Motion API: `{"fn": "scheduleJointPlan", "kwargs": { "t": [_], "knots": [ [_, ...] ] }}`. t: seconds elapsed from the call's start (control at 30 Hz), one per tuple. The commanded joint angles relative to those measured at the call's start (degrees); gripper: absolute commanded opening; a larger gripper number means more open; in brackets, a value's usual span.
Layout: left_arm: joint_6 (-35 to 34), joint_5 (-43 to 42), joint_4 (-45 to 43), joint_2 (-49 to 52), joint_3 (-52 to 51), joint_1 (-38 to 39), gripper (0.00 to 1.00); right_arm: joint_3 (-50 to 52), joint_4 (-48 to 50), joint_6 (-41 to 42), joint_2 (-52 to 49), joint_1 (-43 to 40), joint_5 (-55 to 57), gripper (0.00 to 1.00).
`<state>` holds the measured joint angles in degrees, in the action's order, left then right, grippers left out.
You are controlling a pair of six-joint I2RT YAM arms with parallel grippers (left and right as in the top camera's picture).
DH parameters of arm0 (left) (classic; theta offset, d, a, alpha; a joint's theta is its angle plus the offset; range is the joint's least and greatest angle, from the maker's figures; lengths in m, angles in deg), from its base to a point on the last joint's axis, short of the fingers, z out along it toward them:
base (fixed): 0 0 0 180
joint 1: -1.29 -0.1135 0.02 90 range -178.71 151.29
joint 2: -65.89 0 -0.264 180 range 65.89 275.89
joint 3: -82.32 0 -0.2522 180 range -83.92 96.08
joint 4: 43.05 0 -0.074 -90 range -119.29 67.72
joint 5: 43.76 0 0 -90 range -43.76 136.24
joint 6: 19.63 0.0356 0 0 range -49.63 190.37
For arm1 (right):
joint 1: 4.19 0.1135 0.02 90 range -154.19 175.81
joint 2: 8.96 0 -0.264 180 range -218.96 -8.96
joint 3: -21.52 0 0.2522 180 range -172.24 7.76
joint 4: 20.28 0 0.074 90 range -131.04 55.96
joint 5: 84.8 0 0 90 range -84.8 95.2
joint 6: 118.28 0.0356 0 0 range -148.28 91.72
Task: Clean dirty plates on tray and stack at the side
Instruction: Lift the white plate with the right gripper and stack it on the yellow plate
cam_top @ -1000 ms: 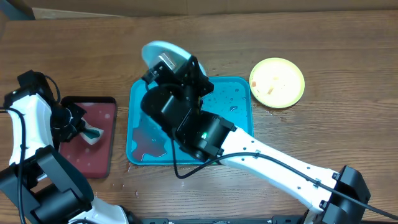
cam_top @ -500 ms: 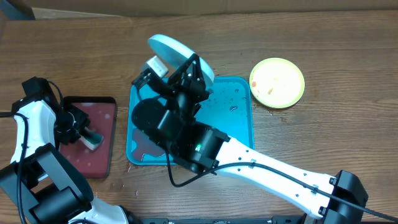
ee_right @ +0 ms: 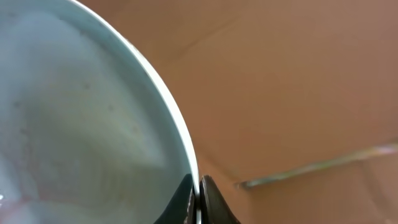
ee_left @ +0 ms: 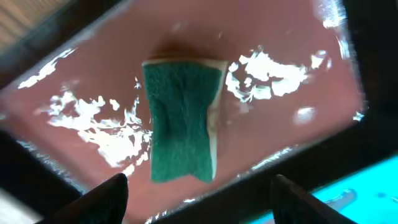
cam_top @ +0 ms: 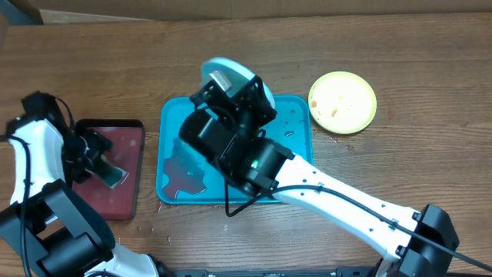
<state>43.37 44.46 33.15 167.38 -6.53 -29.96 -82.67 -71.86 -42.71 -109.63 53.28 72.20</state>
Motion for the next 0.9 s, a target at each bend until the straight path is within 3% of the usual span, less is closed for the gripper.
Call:
{"fn": "scheduleJointPlan", "kwargs": {
  "t": [0.0, 0.13, 0.2, 0.37, 0.6, 0.87],
  "knots": [
    [0.17, 1.29, 4.83, -0.79, 9.53, -0.35, 0.73, -1.86, -4.92, 17.66, 1.07, -4.63, -15.3, 0.03],
    [0.2, -1.64, 10.73, -0.79, 17.29, -0.35, 0.81, -3.41, -10.29, 27.76, 2.62, -14.16, -39.3, 0.03],
    [0.22, -4.22, 13.14, -0.79, 19.43, -0.33, 1.0, -3.41, -10.78, 29.99, 3.5, -20.81, -51.84, 0.03],
    [0.26, -12.79, 17.94, -0.66, 19.67, -0.22, 1.0, -3.39, -13.64, 32.72, 3.45, -39.5, -70.73, 0.04],
    [11.04, -20.41, 24.41, -0.68, 18.29, 1.75, 1.0, -0.68, -16.24, 32.02, 2.45, -60.59, -73.33, 0.04],
    [11.76, -20.35, 23.21, -0.68, 17.94, 8.0, 1.0, 11.67, -5.46, 32.04, 2.21, -67.91, -73.29, 0.04]
  ]
}}
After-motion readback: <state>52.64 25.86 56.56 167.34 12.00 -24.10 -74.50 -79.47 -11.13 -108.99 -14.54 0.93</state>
